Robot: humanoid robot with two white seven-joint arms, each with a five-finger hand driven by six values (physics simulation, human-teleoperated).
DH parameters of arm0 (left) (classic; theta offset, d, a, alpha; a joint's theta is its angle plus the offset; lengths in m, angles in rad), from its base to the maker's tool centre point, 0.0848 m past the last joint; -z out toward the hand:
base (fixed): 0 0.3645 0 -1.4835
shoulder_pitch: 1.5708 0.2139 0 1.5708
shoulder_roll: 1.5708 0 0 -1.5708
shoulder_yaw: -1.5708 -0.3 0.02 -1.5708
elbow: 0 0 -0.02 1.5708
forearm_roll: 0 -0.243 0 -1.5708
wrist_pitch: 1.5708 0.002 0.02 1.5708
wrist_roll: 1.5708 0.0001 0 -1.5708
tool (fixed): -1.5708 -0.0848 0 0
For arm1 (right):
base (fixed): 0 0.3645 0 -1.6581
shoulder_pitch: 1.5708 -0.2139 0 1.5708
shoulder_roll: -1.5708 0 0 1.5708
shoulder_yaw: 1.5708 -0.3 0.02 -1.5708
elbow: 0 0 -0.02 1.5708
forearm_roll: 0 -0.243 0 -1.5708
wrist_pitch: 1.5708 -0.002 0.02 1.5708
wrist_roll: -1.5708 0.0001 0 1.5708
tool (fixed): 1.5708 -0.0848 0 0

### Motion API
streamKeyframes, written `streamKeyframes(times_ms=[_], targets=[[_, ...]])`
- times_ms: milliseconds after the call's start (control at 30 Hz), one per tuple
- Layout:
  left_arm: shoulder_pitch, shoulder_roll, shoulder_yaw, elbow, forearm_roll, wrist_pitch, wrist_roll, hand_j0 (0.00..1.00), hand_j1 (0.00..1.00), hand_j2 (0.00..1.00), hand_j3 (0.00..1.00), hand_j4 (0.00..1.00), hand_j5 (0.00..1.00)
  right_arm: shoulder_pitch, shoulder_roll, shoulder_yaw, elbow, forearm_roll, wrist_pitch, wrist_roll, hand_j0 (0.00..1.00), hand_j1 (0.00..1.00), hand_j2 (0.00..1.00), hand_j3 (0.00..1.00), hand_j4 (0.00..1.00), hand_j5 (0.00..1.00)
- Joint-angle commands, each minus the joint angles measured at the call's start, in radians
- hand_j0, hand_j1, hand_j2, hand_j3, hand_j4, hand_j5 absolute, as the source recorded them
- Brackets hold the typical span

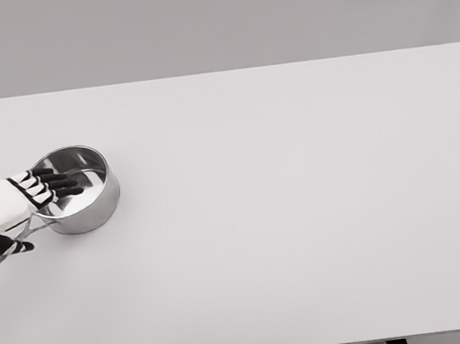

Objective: Rotate pot handle

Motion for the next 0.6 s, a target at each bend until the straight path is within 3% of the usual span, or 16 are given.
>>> streamKeyframes(times_ms=[0, 567], targets=[[0.0, -0.002, 0.001, 0.009, 0.002, 0.001, 0.001, 1.0, 1.0, 1.0, 1.0, 1.0, 1.0, 0.0, 0.0, 0.0, 0.0, 0.0, -0.001, 0.0, 1.0, 1.0, 1.0, 1.0, 1.0, 1.0], [0.014, -0.005, 0.038, 0.061, -0.044, 0.001, 0.001, 1.0, 1.0, 1.0, 1.0, 1.0, 1.0, 0.0, 0.0, 0.0, 0.0, 0.0, -0.001, 0.0, 1.0, 1.0, 1.0, 1.0, 1.0, 1.0]])
